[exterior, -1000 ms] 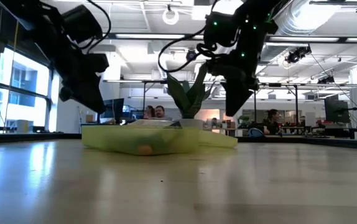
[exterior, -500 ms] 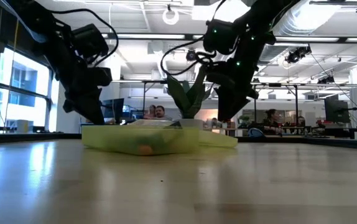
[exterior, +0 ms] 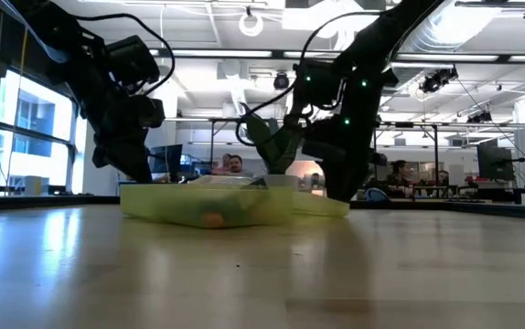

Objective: Pack school essentials
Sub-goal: Close the yellow supply box

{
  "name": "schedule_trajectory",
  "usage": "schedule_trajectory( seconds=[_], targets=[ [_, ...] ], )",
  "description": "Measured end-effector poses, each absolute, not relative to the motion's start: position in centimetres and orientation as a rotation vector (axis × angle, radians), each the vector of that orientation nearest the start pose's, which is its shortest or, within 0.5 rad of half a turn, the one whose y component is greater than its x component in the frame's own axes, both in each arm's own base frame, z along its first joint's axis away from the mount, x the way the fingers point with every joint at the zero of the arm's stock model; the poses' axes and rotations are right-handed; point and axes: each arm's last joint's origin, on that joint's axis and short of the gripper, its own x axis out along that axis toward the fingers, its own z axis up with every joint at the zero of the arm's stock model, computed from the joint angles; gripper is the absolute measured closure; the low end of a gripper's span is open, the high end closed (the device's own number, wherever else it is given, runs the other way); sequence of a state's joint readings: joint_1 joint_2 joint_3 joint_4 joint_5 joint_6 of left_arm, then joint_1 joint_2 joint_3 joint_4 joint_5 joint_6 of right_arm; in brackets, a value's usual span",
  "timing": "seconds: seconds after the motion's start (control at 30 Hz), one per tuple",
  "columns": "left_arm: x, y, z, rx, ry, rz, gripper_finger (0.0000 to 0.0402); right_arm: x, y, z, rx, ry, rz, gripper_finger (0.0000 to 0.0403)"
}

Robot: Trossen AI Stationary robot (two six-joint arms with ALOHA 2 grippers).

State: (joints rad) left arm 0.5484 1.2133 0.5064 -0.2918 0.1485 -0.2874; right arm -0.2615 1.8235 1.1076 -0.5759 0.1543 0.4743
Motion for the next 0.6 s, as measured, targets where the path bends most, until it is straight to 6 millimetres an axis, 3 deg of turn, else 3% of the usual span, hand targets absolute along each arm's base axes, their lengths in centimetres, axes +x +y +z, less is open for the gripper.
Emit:
schedule_trajectory(
  seconds=[0.23,0.6],
  targets=[
    [17.7,10.3,15.6,-0.629,0.892,0.516,0.0339,32.5,-9.1,14.3,0.492,1.21,-0.674,0.0267],
    [18.3,9.1,15.6,-0.623,0.904,0.471,0.0339,32.6,-9.2,14.4,0.512,1.192,-0.689,0.0384]
  ],
)
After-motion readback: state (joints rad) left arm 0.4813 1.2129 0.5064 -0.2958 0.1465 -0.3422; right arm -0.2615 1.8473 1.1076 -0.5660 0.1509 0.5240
